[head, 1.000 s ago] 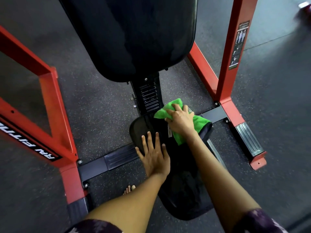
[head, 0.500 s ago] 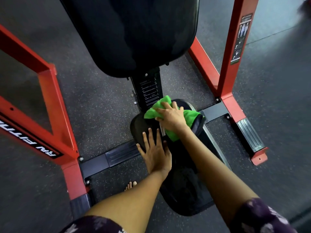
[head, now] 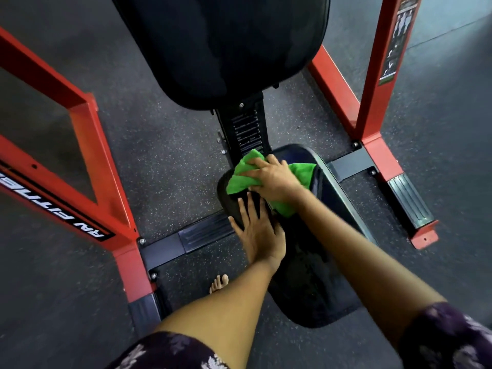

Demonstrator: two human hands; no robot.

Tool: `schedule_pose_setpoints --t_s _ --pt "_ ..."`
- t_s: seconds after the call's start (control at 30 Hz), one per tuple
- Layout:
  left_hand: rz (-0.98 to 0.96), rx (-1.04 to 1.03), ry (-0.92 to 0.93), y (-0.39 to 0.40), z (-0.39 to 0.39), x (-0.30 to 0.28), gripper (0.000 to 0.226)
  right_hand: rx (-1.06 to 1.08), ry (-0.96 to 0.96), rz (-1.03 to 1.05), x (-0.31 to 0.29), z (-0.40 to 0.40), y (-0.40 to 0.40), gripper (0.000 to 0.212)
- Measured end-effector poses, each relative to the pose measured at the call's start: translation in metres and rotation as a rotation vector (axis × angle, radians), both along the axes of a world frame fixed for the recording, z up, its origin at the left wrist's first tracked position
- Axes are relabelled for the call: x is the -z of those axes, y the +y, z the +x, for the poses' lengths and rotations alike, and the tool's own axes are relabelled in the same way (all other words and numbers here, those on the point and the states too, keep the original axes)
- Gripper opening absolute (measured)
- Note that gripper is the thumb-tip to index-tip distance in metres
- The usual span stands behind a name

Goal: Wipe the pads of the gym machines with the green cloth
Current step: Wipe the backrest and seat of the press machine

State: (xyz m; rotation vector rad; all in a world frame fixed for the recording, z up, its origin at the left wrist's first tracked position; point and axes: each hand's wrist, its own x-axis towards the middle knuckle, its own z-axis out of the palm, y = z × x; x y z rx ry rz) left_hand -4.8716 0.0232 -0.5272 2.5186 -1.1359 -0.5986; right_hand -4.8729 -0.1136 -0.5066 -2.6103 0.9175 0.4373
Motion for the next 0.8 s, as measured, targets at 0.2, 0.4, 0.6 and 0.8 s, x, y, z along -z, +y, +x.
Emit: schedule_pose_setpoints --t_s 0.2,0.4,0.6,0.8 --pt "0.02 -0.025 0.079 0.0 0.001 -0.001 0.073 0.345 0.047 -0.068 0.004 -0.03 -0.03 0.046" --pt "-0.055 -0.076 0.132 0.003 0.001 -0.003 0.084 0.029 0.006 0.024 -0.004 -0.038 -0.005 0.049" --pt "-0.087 -0.109 0.189 0.001 0.002 -0.01 0.085 0.305 0.055 -0.045 -0.011 -0.076 -0.024 0.049" --pt "-0.22 -0.193 0.255 0.002 0.004 -0.016 0.092 -0.024 -0.02 -0.023 -0.029 -0.074 0.037 0.048"
